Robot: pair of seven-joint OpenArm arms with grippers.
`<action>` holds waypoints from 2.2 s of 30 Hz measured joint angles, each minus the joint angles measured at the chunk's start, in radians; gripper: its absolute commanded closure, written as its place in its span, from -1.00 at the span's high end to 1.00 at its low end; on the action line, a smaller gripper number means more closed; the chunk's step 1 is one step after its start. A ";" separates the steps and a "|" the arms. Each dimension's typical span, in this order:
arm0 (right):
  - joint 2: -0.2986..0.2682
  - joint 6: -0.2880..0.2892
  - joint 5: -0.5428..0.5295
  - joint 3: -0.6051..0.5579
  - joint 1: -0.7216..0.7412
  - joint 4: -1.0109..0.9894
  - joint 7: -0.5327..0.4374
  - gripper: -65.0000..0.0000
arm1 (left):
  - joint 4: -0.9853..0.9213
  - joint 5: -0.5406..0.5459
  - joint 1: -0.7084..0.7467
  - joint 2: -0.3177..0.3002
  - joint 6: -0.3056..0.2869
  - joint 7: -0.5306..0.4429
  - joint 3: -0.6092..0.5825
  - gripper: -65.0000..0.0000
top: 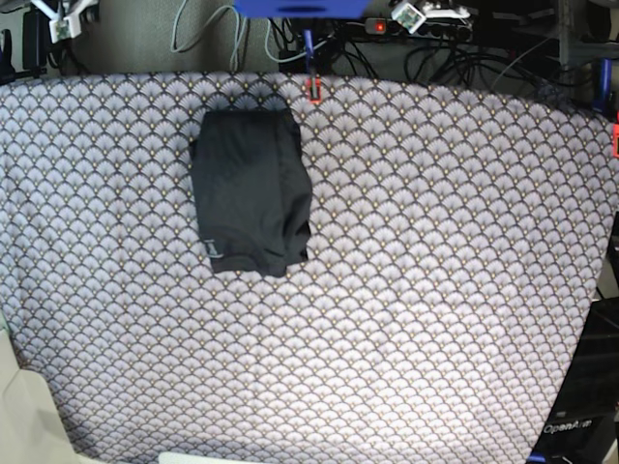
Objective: Fold the T-shirt properly
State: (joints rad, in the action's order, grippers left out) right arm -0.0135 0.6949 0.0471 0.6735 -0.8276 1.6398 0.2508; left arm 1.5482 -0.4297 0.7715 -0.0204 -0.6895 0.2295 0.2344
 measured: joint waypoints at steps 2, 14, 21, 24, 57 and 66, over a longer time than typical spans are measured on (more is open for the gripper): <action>0.000 0.000 0.053 0.000 0.006 -0.040 -0.015 -0.93 | -0.056 0.010 -0.040 0.003 -0.004 -0.014 0.006 -1.00; 0.032 0.007 0.253 0.065 0.193 -0.395 -0.148 -0.94 | -0.367 0.008 -0.224 -0.009 -0.003 -0.016 0.060 -1.00; 0.019 0.004 0.418 0.229 0.322 -0.600 -0.233 -0.94 | -0.557 0.012 -0.314 -0.050 -0.002 -0.024 0.058 -1.00; 0.003 0.000 0.507 0.302 0.380 -0.714 -0.291 -0.94 | -0.687 -0.001 -0.375 -0.063 0.000 -0.076 0.060 -1.00; -0.163 -0.465 0.869 0.255 0.641 -1.483 -0.563 -0.92 | -1.548 -0.145 -0.699 -0.026 0.858 -0.489 0.104 -1.00; -0.132 -0.731 0.896 0.109 0.644 -1.569 -0.609 -0.92 | -1.548 -0.146 -0.687 -0.033 0.862 -0.416 0.323 -1.00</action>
State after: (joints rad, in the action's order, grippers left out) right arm -0.1455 -0.0364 0.9428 0.7822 -0.1833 0.0711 -0.3584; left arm -0.0002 -0.5758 0.0841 -0.0532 0.1722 -0.1864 0.5571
